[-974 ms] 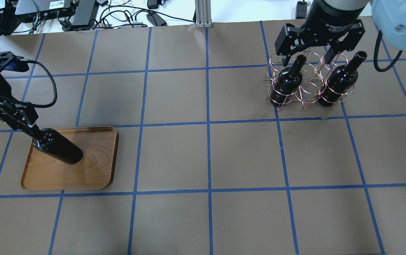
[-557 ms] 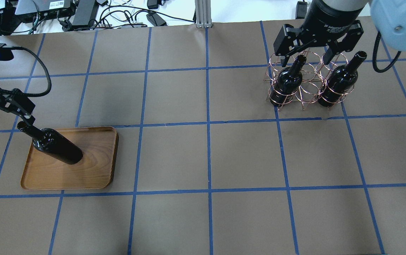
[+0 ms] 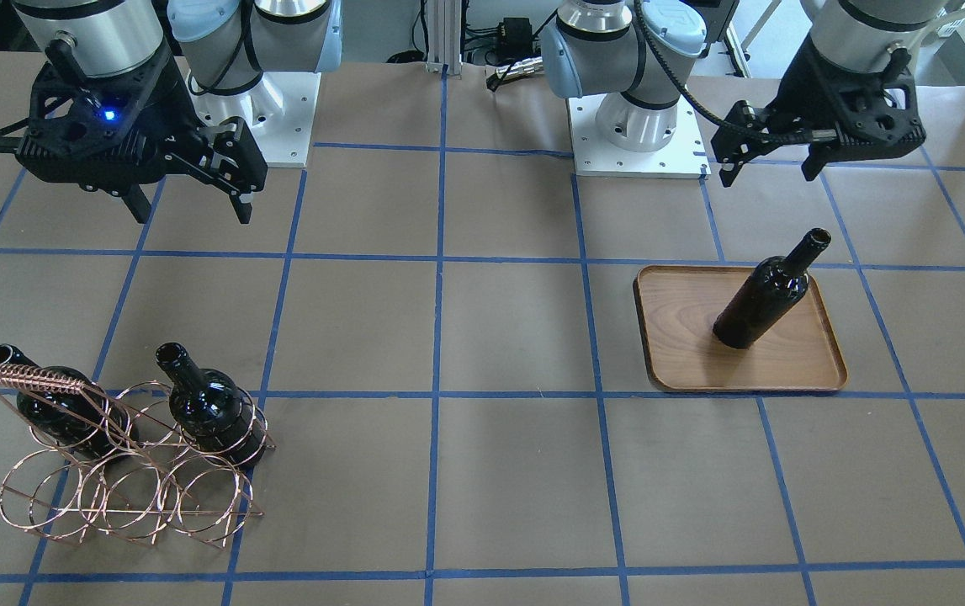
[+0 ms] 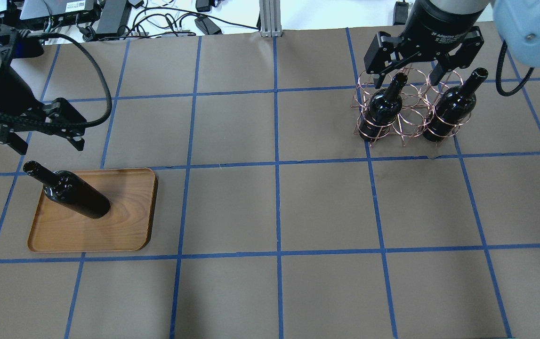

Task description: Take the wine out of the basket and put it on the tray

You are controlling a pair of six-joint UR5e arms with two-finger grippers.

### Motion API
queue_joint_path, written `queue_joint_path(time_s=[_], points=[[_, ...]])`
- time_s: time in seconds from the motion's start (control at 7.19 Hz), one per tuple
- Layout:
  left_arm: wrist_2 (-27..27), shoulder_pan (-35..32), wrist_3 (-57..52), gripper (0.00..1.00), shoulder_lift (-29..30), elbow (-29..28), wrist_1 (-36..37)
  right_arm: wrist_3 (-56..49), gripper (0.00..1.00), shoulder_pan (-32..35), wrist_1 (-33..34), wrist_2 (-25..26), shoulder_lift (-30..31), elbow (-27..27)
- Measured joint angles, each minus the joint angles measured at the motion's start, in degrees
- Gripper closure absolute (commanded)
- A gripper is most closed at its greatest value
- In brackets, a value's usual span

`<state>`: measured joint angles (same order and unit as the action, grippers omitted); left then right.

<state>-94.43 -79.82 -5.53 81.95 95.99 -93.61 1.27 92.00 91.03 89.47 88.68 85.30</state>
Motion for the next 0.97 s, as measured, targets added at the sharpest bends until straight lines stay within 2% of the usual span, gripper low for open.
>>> queue_joint_path(time_s=[0.42,0.7,0.97], points=[[3.8,-5.7,4.3,0.0,1.3,0.0,4.7,0.0,0.0,0.0,0.1,0.0,0.0,-0.1],[5.5,-6.3,2.9,0.0,1.7,0.1,6.0,-0.1,0.0,-0.1,0.1,-0.3,0.0,-0.3],[5.0,-6.4,-0.4,0.0,1.5,0.0,5.3,-0.1,0.0,-0.3,0.1,-0.5,0.0,-0.5]])
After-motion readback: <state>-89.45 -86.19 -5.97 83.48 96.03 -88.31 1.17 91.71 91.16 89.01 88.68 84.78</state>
